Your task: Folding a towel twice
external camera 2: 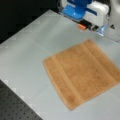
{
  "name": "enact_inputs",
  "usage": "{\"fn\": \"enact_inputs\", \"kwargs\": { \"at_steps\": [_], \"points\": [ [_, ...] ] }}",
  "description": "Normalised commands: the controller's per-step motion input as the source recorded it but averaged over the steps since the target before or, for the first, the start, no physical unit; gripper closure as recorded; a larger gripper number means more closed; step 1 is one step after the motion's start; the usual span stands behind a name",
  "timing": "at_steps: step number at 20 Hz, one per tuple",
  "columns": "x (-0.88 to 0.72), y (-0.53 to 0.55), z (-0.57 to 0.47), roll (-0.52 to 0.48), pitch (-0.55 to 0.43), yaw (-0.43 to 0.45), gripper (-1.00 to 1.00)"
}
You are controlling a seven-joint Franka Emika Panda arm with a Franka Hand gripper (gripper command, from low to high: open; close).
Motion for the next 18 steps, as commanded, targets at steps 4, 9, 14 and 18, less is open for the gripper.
{"fn": "enact_inputs", "kwargs": {
  "at_steps": [4, 9, 14, 18],
  "points": [
    [0.05, 0.02, 0.01, -0.050, 0.188, 0.290, -1.00],
    [0.16, 0.10, 0.05, -0.025, 0.226, 0.196, -1.00],
    [0.38, 0.28, 0.07, -0.004, 0.254, -0.096, -1.00],
    [0.51, 0.33, 0.12, -0.023, 0.270, -0.245, -1.00]
  ]
}}
